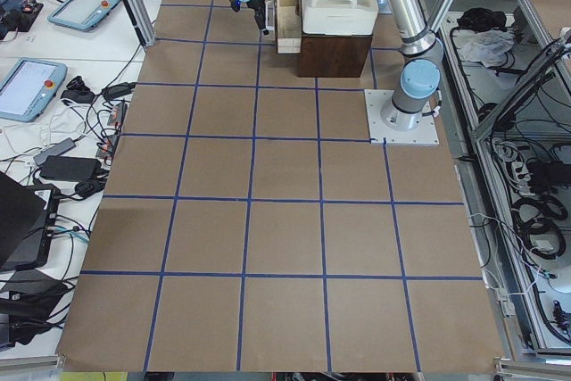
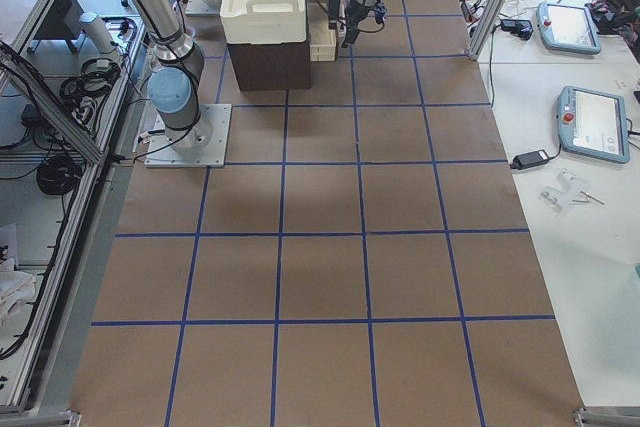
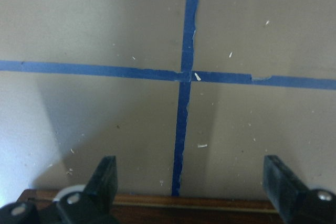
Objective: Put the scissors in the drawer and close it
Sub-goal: 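Push the drawer shut with the left gripper toward the box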
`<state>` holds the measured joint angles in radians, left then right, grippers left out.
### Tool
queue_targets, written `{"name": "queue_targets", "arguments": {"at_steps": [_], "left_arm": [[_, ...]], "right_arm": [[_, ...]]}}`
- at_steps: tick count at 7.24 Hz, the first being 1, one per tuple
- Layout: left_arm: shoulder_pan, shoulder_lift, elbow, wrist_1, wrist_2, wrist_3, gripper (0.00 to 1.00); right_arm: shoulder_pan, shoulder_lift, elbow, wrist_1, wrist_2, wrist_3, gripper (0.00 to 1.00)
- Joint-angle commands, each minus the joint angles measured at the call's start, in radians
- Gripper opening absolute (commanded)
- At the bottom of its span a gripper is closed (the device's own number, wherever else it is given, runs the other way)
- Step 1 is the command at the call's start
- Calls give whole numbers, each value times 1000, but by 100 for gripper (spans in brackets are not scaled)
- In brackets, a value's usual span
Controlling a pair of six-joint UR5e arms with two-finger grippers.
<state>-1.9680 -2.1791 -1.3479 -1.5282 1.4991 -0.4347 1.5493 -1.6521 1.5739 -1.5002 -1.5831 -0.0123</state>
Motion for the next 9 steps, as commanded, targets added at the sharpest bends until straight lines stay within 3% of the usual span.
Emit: {"name": "queue_targets", "arguments": {"at_steps": [1, 4, 9], "left_arm": [[-14, 51, -71, -22, 0, 1, 100], [-57, 105, -120, -82, 3, -15, 100], [-66, 107, -105, -70, 21, -27, 100]], "right_arm": [[0, -1, 0, 0, 0, -1, 100], [0, -1, 0, 0, -2, -3, 100], [0, 0, 0, -2, 0, -1, 100]]}}
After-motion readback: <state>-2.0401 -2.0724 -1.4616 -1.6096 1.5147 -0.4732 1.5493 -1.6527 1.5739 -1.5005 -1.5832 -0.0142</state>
